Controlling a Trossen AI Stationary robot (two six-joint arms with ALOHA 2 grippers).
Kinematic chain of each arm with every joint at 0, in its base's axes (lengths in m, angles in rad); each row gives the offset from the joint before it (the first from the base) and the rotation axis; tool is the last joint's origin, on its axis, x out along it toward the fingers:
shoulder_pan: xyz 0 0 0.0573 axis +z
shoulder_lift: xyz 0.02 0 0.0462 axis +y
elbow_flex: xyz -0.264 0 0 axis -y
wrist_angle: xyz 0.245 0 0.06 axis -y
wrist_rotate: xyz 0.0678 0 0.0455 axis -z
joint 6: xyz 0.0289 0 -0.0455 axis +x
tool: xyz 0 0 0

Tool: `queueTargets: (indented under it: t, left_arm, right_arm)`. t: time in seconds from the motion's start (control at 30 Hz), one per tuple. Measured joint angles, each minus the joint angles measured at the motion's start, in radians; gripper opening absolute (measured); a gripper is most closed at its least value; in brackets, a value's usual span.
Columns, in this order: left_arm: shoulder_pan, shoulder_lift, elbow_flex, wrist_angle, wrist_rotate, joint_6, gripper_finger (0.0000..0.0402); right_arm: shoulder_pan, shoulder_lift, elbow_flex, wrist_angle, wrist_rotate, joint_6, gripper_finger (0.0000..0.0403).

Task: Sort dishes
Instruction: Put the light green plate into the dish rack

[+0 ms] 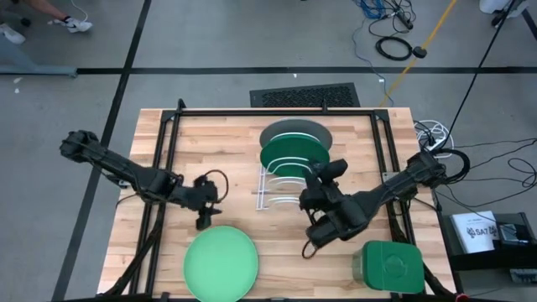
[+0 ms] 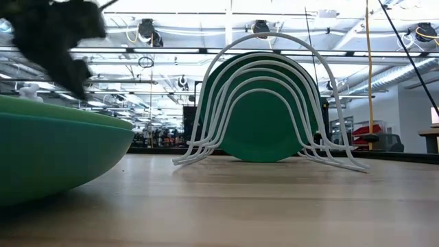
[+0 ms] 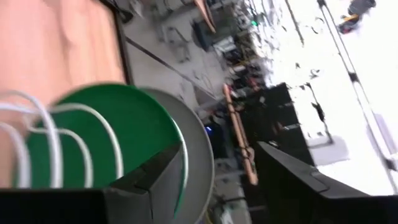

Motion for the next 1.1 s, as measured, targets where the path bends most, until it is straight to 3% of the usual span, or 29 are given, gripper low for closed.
queueTargets:
  t: [0.1,0.27,0.6,0.87,0.97,1.1]
  left_arm:
    - [-0.037,0.014,-0.001,-0.078,0.07,-0.091,0.0166]
    - [-0.09,0.015,-0.001,0.003,0.162,-0.127,0.0166]
    - [-0.129,0.155,-0.007,0.023,0.18,-0.114,0.0166]
    - [-0.129,0.3,-0.007,0.042,0.179,-0.076,0.0165]
    - [-0.128,0.323,-0.007,0.057,0.176,-0.043,0.0147]
    - [-0.126,0.322,0.006,0.062,0.152,0.005,0.0091]
  right_arm:
    - [0.027,0.0,0.052,0.084,-0.029,-0.098,0.0189]
    - [0.056,0.0,0.076,0.209,-0.056,-0.225,0.0187]
    - [0.087,0.0,0.076,0.294,-0.157,-0.239,0.0187]
    - [0.086,0.0,0.076,0.299,-0.158,-0.239,0.0187]
    - [0.084,0.0,0.076,0.298,-0.156,-0.238,0.0187]
    - [0.084,0.0,0.076,0.298,-0.155,-0.237,0.0187]
